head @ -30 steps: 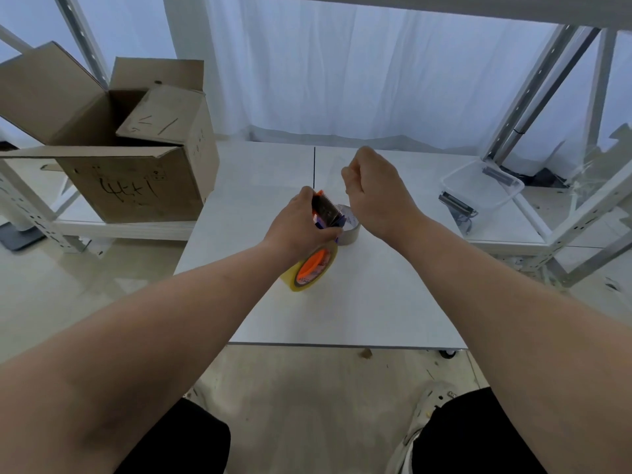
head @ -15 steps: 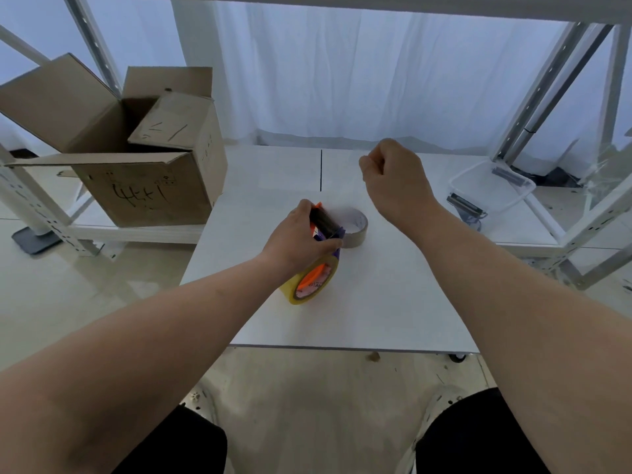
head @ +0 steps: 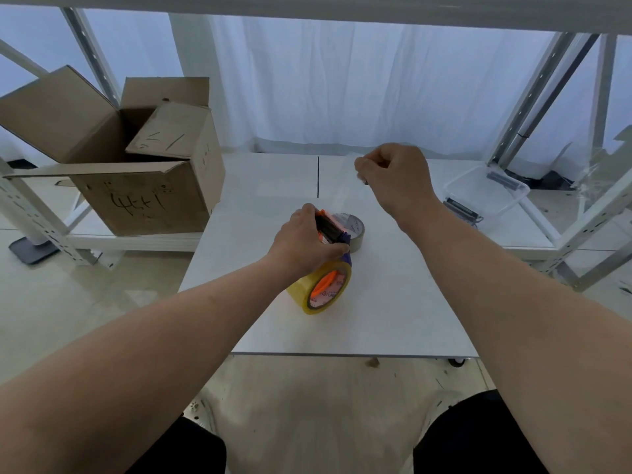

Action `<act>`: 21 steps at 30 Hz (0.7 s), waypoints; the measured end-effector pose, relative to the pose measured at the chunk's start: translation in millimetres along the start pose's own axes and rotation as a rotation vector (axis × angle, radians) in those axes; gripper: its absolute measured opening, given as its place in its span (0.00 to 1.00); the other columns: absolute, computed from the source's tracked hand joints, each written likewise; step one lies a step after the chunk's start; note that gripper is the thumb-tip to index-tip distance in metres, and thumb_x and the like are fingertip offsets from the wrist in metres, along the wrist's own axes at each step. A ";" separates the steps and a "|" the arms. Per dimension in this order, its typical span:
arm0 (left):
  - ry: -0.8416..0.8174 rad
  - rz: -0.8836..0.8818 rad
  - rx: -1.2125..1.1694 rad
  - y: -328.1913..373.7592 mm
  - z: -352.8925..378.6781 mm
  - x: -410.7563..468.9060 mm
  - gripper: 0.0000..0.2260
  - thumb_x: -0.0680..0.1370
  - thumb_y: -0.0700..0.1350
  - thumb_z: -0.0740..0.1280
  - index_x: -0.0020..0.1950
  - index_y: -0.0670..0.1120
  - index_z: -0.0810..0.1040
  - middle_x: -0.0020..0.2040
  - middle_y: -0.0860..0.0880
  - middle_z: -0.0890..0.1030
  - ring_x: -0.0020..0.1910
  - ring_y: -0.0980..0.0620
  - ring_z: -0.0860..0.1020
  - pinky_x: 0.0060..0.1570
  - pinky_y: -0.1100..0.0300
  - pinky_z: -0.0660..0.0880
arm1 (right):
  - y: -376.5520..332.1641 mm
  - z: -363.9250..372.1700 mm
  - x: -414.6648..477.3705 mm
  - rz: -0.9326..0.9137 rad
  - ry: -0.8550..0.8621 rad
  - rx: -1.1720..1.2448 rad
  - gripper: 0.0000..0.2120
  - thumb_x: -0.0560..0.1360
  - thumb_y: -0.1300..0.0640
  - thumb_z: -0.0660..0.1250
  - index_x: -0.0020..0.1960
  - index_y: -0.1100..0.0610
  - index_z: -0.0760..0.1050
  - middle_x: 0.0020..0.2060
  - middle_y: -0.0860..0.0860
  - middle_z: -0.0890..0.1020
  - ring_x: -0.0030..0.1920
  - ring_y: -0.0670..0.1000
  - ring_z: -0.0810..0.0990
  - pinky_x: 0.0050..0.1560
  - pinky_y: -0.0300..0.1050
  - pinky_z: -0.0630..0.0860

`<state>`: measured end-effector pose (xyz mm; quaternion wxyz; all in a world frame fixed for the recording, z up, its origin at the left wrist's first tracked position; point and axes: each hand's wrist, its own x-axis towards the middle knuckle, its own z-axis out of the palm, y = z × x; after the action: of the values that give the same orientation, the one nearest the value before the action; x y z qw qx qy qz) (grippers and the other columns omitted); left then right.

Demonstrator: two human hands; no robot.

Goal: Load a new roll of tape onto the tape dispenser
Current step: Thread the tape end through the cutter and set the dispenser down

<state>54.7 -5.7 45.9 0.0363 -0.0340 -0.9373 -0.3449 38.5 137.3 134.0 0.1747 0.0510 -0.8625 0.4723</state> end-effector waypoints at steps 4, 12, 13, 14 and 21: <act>0.018 0.006 0.006 0.3 3.3 1.6 0.27 0.65 0.59 0.74 0.54 0.48 0.65 0.50 0.50 0.71 0.47 0.50 0.71 0.41 0.58 0.69 | -11.1 1.8 -2.7 -0.089 -0.026 -0.021 0.09 0.73 0.58 0.67 0.39 0.64 0.79 0.32 0.51 0.81 0.35 0.49 0.77 0.41 0.42 0.74; 0.080 0.006 -0.010 -1.3 8.1 -0.7 0.27 0.65 0.60 0.74 0.51 0.49 0.64 0.49 0.49 0.70 0.46 0.50 0.70 0.41 0.59 0.67 | -4.6 3.3 0.9 0.033 0.029 0.048 0.11 0.72 0.60 0.65 0.43 0.70 0.78 0.40 0.65 0.82 0.38 0.60 0.80 0.44 0.49 0.78; 0.082 0.011 -0.018 -1.7 8.3 -0.7 0.27 0.65 0.60 0.74 0.52 0.49 0.64 0.49 0.50 0.70 0.47 0.50 0.70 0.41 0.59 0.66 | -1.4 2.2 1.6 0.065 0.031 0.063 0.11 0.71 0.61 0.65 0.42 0.71 0.77 0.41 0.65 0.82 0.36 0.58 0.79 0.43 0.49 0.78; 0.084 0.016 -0.030 -2.3 8.2 -0.6 0.27 0.65 0.59 0.74 0.53 0.49 0.65 0.49 0.50 0.70 0.47 0.51 0.70 0.41 0.60 0.66 | 1.3 1.4 1.8 0.093 0.028 0.073 0.11 0.71 0.61 0.65 0.40 0.70 0.77 0.40 0.64 0.83 0.35 0.55 0.78 0.43 0.49 0.78; 0.075 0.025 -0.241 -5.1 6.0 -1.0 0.28 0.63 0.59 0.76 0.54 0.54 0.64 0.52 0.54 0.71 0.50 0.53 0.73 0.40 0.66 0.69 | 6.3 -1.1 2.9 0.175 0.040 0.135 0.10 0.71 0.61 0.65 0.31 0.57 0.74 0.32 0.54 0.80 0.33 0.51 0.79 0.35 0.43 0.76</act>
<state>55.0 -5.7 38.0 0.0712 -0.0368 -0.8866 -0.4556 34.4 141.8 130.5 0.1460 -0.0222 -0.8262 0.5436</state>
